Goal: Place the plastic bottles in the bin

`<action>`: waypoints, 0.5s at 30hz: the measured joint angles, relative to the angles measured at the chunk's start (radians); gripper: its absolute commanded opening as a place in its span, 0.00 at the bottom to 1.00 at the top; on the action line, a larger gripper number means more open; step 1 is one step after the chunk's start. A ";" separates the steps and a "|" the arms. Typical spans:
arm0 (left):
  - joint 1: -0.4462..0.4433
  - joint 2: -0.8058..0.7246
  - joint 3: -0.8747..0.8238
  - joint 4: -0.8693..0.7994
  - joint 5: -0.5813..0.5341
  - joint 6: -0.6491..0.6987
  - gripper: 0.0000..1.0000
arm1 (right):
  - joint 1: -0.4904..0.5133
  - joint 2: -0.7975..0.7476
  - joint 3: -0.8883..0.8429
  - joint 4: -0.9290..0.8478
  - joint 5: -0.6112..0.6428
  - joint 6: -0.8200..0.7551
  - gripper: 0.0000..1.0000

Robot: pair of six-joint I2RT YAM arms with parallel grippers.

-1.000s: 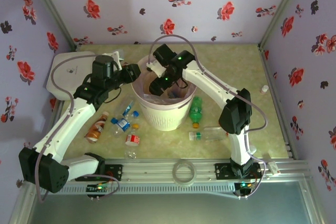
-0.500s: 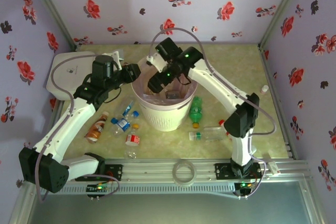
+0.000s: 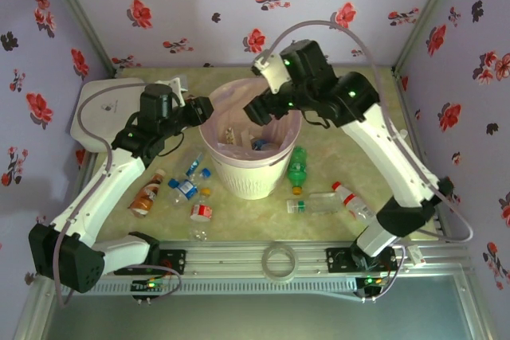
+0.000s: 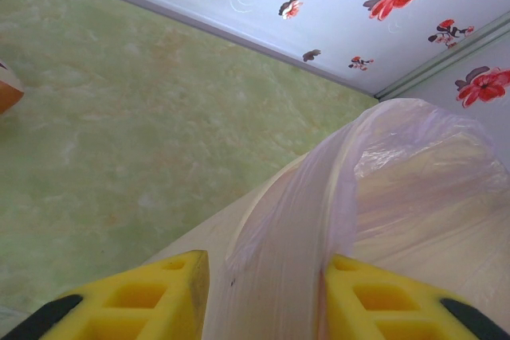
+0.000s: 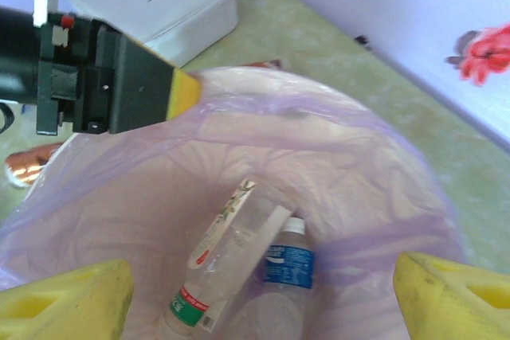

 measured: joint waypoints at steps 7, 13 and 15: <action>0.000 0.000 0.000 0.000 0.000 0.000 0.39 | -0.070 -0.273 -0.198 -0.005 0.132 0.128 0.80; 0.000 0.000 0.000 0.000 0.000 0.000 0.39 | -0.241 -0.474 -0.464 -0.015 0.163 0.263 0.79; 0.000 0.000 0.000 0.000 0.000 0.000 0.39 | -0.296 -0.513 -0.564 -0.014 0.151 0.309 0.79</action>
